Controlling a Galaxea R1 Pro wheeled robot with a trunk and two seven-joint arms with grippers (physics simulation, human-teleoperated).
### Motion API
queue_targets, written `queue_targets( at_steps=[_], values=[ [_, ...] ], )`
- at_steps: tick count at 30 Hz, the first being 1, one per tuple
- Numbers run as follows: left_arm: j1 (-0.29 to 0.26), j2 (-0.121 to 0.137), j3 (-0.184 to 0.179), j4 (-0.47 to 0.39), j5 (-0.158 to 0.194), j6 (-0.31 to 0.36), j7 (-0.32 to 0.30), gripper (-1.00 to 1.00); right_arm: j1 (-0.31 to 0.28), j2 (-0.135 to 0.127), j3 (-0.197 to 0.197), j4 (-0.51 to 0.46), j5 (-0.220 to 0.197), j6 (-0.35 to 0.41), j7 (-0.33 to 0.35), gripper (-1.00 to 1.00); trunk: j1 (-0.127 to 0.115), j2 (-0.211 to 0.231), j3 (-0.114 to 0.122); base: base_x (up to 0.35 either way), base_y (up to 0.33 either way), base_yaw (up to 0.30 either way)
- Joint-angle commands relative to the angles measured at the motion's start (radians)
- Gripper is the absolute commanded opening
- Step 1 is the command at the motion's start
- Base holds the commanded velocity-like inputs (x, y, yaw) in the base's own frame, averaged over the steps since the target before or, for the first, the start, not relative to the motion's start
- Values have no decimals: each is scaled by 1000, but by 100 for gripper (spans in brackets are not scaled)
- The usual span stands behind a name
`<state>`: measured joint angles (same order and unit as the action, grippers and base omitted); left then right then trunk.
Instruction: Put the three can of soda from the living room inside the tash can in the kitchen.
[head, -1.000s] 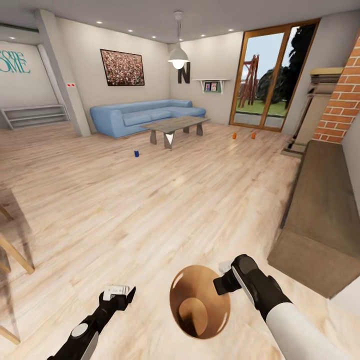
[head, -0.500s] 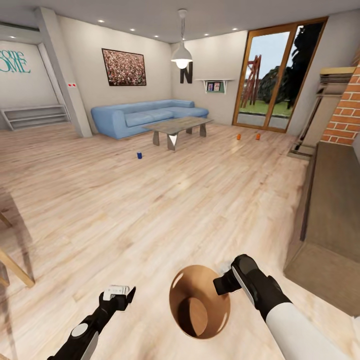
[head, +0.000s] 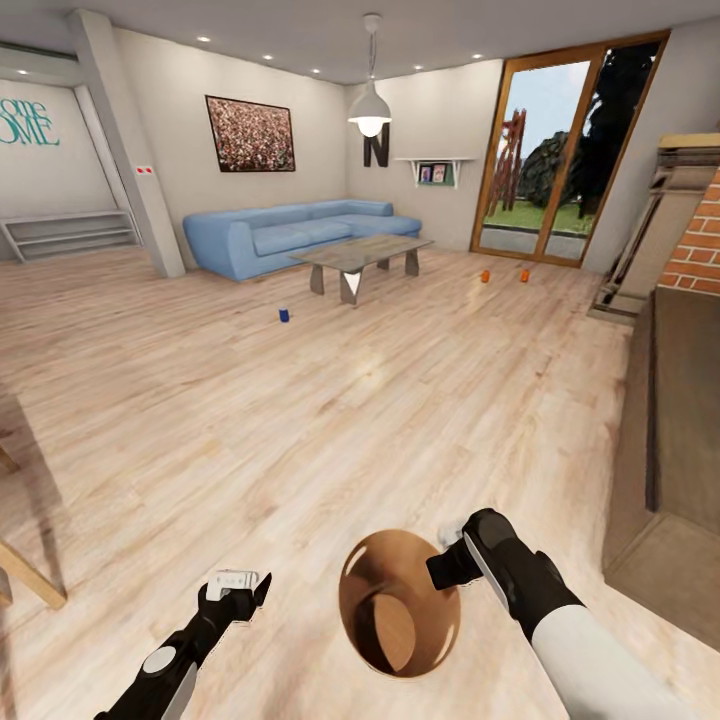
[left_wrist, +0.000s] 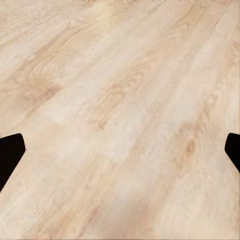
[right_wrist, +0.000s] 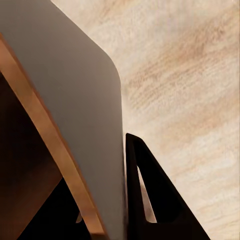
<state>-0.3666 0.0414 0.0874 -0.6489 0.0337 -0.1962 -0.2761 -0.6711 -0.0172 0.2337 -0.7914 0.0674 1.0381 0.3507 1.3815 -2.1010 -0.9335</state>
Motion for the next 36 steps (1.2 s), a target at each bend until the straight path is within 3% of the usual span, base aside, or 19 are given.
queue_targets(
  at_steps=[1, 10, 36],
  values=[
    [0, 0, 0, 0, 0, 0, 0, 100, 0, 0, -1, 0, -26, 3, 4, -100, 0, 0, 0, 261, 186, 0],
    [0, 0, 0, 1, 0, 1, 0, 100, 0, 2, -1, 0, -26, 3, 2, -100, 0, 0, 0, 272, 158, 0],
    [0, 0, 0, 2, 0, 1, 0, 100, 0, 3, -1, 1, -28, 3, 3, -100, 0, 0, 0, 323, 4, 0]
  ],
)
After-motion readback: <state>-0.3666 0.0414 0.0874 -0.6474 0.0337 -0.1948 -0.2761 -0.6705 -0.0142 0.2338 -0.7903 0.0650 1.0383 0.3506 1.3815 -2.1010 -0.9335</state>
